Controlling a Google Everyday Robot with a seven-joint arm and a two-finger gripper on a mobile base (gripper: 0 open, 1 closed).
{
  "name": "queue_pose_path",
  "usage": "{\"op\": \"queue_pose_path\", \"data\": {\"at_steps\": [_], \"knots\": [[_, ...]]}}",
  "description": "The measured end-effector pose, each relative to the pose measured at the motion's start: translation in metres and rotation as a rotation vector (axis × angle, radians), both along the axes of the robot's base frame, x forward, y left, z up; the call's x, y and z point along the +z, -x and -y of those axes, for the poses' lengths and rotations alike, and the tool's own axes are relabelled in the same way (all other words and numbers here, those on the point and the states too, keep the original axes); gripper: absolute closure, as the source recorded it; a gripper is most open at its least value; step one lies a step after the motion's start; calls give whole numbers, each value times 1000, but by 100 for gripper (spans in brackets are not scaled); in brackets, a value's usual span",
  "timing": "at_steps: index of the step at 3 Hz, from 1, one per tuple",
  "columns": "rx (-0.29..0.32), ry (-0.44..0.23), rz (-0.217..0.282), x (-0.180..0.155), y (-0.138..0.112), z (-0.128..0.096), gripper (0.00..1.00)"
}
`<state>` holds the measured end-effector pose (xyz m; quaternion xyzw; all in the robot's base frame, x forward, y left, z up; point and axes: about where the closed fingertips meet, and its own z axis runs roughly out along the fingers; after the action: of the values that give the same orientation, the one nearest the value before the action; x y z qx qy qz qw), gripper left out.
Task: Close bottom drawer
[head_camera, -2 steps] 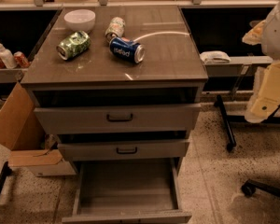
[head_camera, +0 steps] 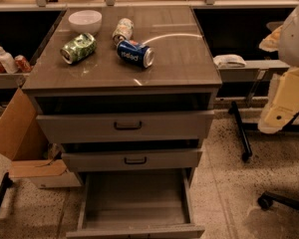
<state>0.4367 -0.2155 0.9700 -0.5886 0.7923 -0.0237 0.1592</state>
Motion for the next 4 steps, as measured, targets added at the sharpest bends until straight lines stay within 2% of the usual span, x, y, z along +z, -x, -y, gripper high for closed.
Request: {"op": "queue_pose_path", "data": {"at_steps": [1,2,3,4], "knots": [[-72,-103,-117,-33,9,-21,0],[-168,-280,-241,-75,30,-65,0],[-190,-341,-301,-101,44,-84,0],[-191,-340,-301,-101,44,-84,0]]}}
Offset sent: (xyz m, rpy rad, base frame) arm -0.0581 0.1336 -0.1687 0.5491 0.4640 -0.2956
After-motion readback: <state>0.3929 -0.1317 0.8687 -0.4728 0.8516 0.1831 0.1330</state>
